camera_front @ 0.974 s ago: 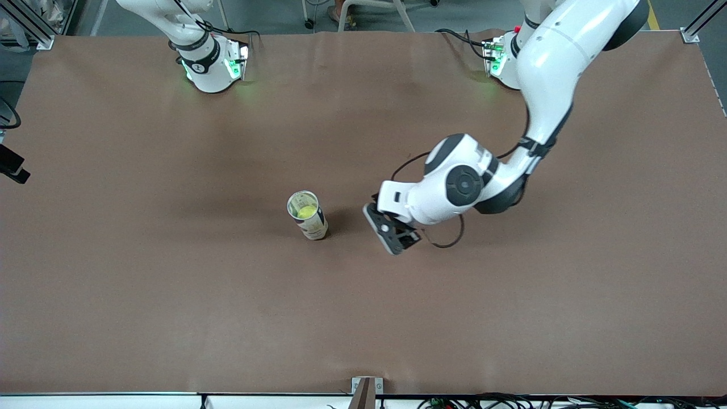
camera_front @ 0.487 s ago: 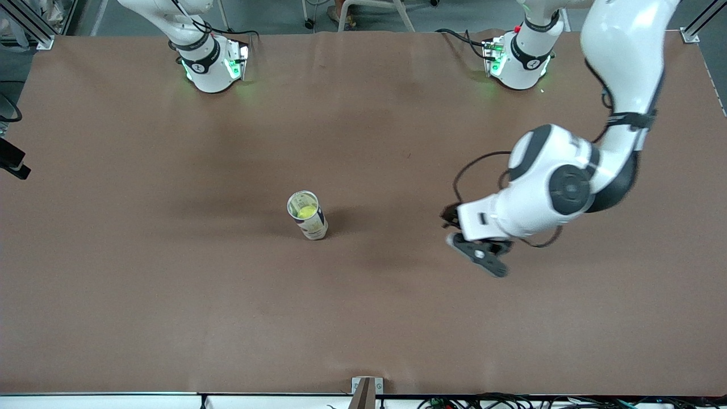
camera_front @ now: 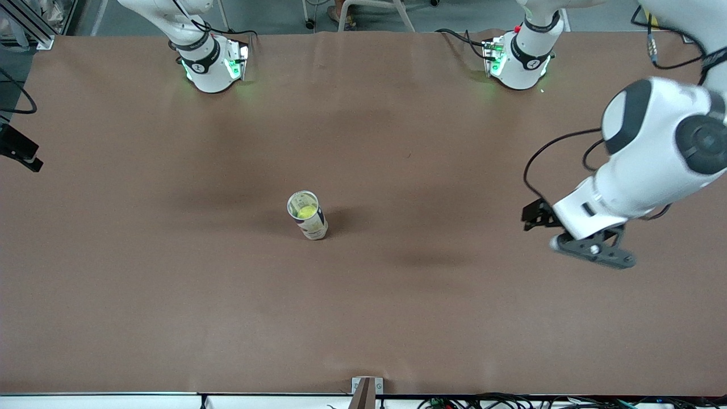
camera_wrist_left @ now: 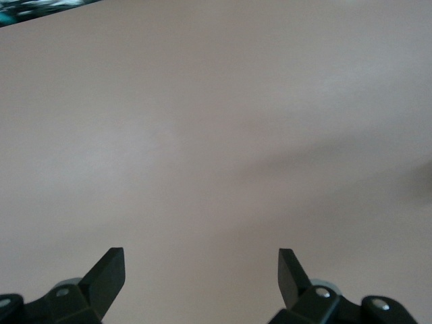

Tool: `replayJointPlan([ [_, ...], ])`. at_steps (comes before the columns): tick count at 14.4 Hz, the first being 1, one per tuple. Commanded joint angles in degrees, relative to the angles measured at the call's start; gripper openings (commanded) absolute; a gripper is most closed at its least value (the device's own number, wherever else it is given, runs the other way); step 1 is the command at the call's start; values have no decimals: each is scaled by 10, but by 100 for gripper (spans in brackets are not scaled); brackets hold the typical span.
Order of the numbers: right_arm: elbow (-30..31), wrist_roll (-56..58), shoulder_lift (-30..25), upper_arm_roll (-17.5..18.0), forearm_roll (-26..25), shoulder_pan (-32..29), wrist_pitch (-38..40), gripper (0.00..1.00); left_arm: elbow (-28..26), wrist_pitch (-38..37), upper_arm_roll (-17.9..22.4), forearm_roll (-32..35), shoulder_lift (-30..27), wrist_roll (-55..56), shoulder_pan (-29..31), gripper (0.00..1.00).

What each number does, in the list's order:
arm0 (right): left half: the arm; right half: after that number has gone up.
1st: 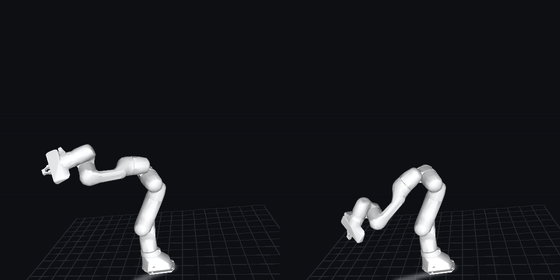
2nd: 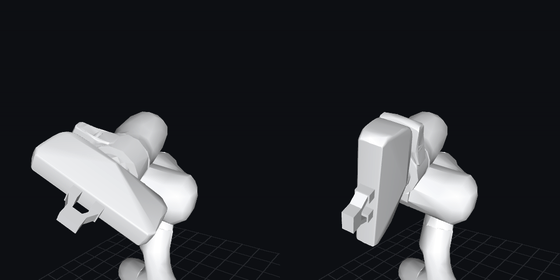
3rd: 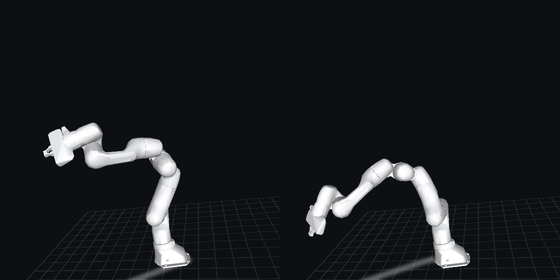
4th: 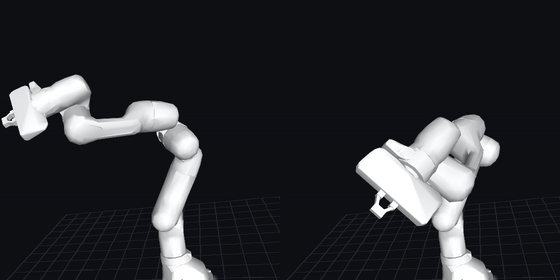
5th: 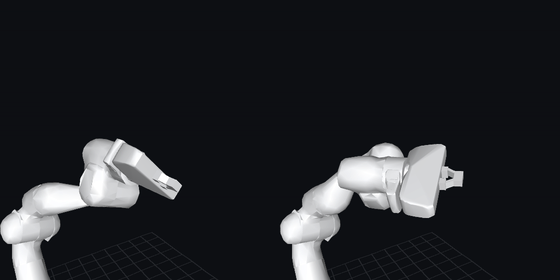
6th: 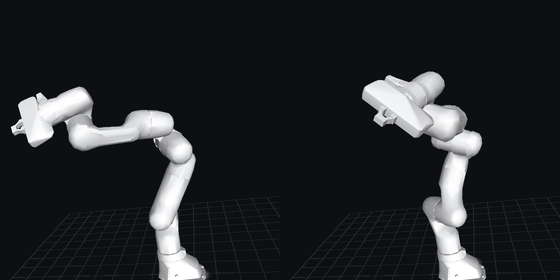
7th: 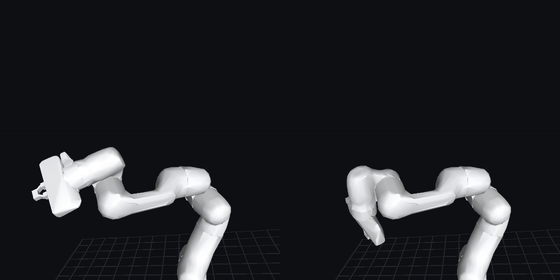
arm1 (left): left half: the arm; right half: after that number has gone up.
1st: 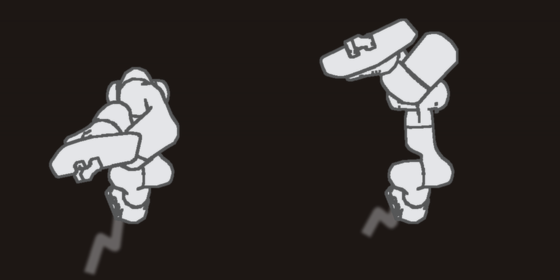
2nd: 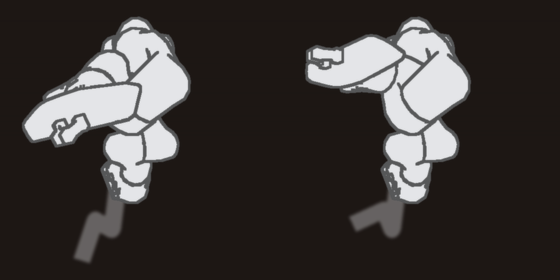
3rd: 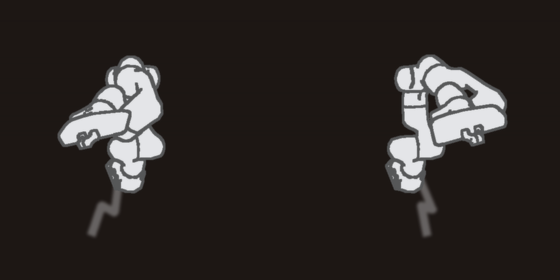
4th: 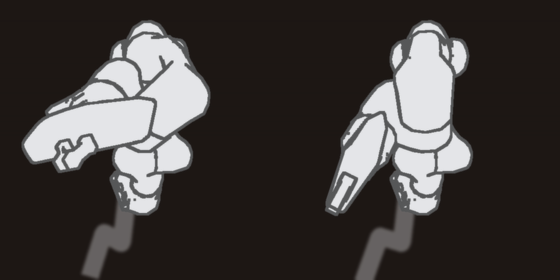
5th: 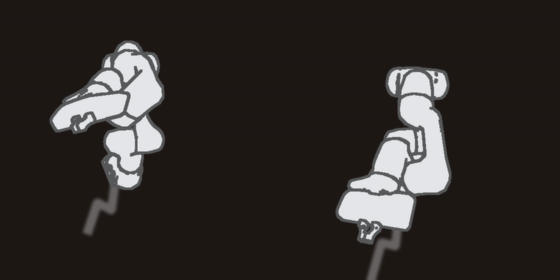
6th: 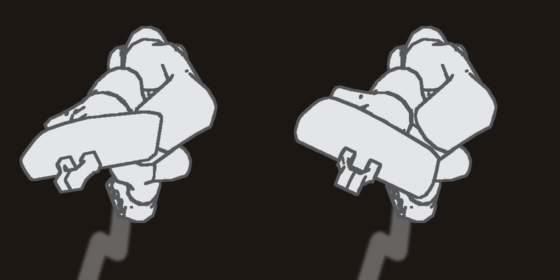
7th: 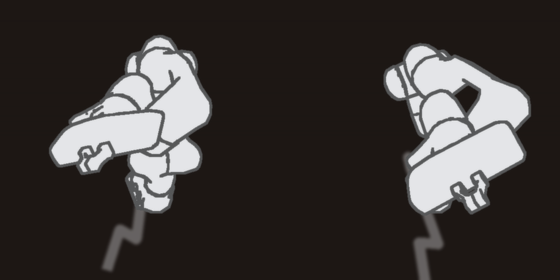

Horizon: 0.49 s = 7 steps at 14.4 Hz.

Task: Insert tennis ball vertically with right arm
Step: 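Set the upright can on the table and open the left gripper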

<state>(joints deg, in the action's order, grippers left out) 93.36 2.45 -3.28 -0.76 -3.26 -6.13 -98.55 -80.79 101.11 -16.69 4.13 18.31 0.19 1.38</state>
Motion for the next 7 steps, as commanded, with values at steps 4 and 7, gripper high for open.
replayJointPlan([
  [4, 31, -15, -29, 11, -2, -6, 5, 100, -16, -77, 76, 1, -120, -3, -8, 100],
  [7, 26, -12, -24, 11, -3, 11, 5, 100, -41, -128, 140, -13, -165, 23, -76, 100],
])
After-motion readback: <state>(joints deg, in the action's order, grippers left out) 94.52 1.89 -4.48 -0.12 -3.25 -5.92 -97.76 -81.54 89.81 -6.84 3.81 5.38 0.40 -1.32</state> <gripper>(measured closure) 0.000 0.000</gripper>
